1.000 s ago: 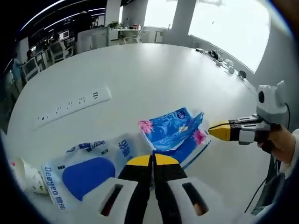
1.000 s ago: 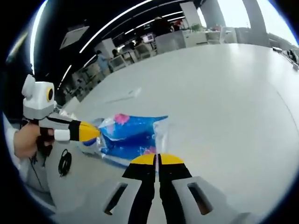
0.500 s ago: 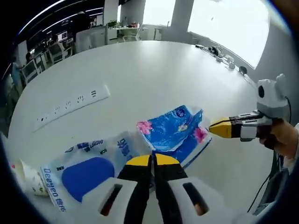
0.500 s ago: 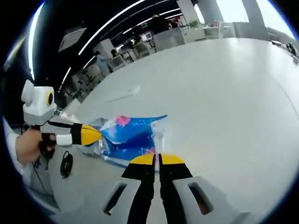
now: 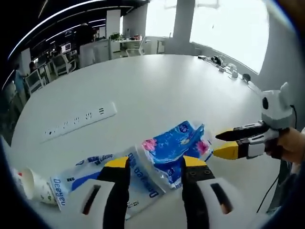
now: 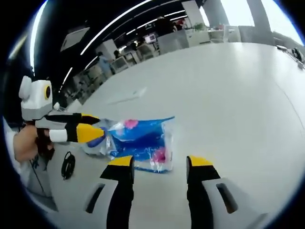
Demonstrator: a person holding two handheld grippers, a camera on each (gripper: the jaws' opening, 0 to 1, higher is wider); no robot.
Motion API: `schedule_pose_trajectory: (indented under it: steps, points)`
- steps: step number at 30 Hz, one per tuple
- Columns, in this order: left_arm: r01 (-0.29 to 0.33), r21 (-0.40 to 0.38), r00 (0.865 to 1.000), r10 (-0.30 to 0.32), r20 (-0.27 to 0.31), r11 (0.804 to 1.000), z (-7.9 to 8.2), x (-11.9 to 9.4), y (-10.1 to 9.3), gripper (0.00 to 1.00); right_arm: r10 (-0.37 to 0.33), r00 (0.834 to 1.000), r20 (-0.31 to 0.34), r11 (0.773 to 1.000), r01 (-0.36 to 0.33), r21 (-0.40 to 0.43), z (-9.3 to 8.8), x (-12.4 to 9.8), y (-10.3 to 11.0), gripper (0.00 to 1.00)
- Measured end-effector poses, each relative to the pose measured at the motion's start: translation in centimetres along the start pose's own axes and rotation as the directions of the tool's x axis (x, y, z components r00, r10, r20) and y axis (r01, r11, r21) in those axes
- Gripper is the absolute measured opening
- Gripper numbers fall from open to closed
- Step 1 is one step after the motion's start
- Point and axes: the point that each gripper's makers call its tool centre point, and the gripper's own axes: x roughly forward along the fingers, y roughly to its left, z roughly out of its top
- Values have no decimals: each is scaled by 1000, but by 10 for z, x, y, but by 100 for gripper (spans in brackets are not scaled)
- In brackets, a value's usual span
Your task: Arrange the tabletop items into an orderly group along one side of the table until the central work area is clear of visible clutter.
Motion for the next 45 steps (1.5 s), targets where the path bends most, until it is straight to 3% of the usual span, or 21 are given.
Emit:
schedule_pose_trajectory:
  steps: [5, 9, 17, 29, 45]
  points:
    - [-9, -28, 999, 10, 38, 1000, 1, -16, 2, 73, -12, 1000, 12, 1000, 12, 11, -1, -11, 7, 69]
    - [-22, -43, 999, 24, 46, 999, -6, -33, 9, 81, -12, 1000, 5, 1000, 12, 26, -2, -19, 16, 80]
    - [-41, -69, 997, 45, 57, 997, -24, -70, 19, 86, 14, 999, 40, 1000, -14, -3, -1, -40, 41, 82]
    - [-65, -106, 993, 75, 90, 992, -49, -119, 37, 86, 21, 999, 38, 1000, -22, 18, -26, -70, 61, 82]
    - [-108, -165, 988, 125, 96, 980, -86, -172, 69, 86, 11, 999, 36, 998, -13, 58, -49, -102, 69, 83]
